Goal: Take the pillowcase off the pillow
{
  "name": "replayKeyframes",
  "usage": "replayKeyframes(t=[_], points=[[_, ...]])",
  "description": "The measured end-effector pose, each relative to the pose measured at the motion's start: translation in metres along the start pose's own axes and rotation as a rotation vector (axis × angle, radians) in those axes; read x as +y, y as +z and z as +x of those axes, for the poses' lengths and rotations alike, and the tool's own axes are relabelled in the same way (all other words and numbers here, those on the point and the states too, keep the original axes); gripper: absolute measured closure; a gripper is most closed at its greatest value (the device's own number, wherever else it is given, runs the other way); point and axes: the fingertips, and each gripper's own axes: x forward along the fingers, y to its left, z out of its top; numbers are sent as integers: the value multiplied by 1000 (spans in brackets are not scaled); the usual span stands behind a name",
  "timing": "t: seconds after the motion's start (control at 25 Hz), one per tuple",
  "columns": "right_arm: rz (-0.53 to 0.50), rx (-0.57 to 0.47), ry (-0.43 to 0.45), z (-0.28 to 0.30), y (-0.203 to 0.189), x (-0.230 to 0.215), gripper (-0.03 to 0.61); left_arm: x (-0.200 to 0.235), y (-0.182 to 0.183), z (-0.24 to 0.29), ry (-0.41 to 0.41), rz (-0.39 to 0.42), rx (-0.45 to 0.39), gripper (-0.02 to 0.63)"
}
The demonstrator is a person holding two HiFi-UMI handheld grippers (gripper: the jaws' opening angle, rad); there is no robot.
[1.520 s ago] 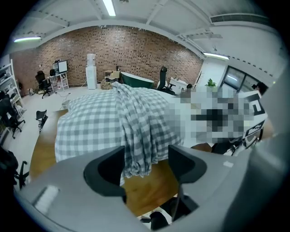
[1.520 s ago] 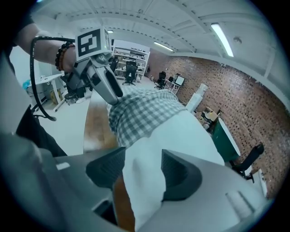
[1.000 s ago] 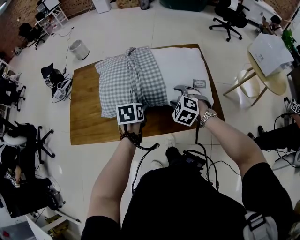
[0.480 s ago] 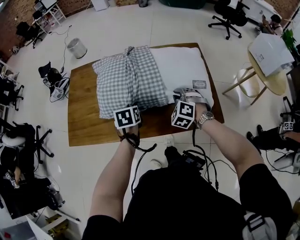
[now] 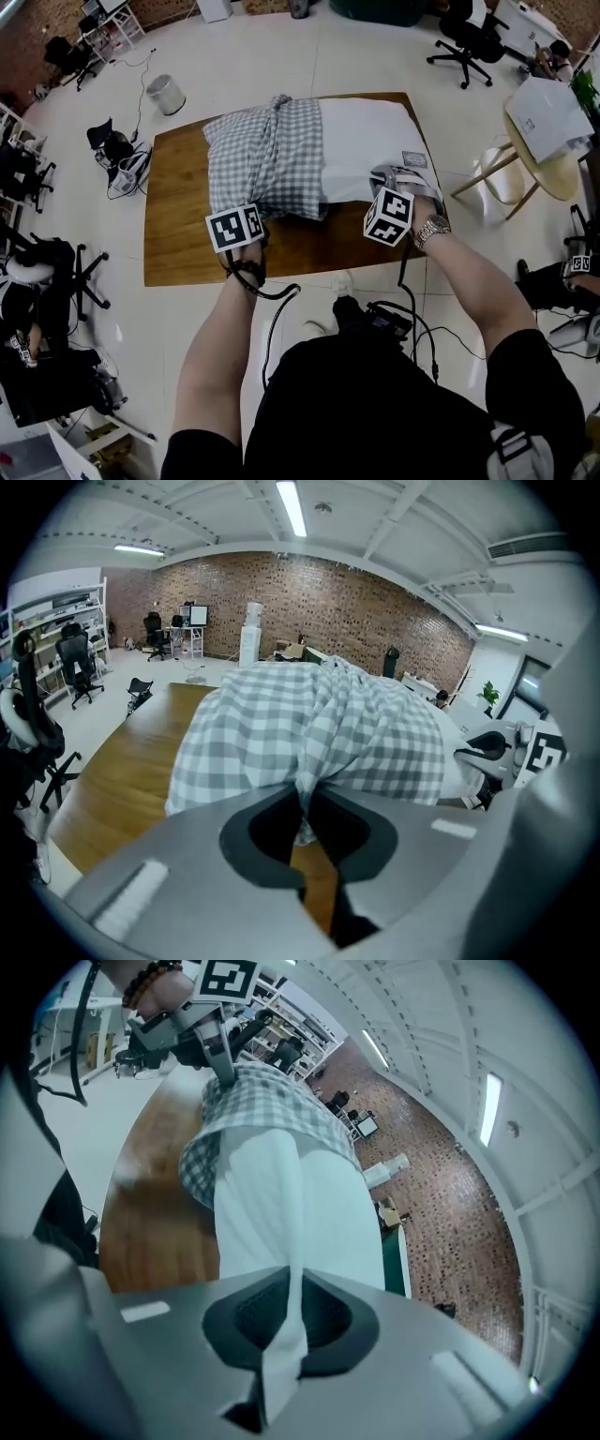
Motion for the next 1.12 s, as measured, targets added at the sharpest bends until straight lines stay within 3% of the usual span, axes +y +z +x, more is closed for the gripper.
replayKeyframes(t=[0.64,1.12], points=[[78,51,5,-32,-26,-3,563,52,3,-41,36,-51,-27,591],[96,47,45,-50,-7,14,555,56,-11,-53,3,-36,1,588]])
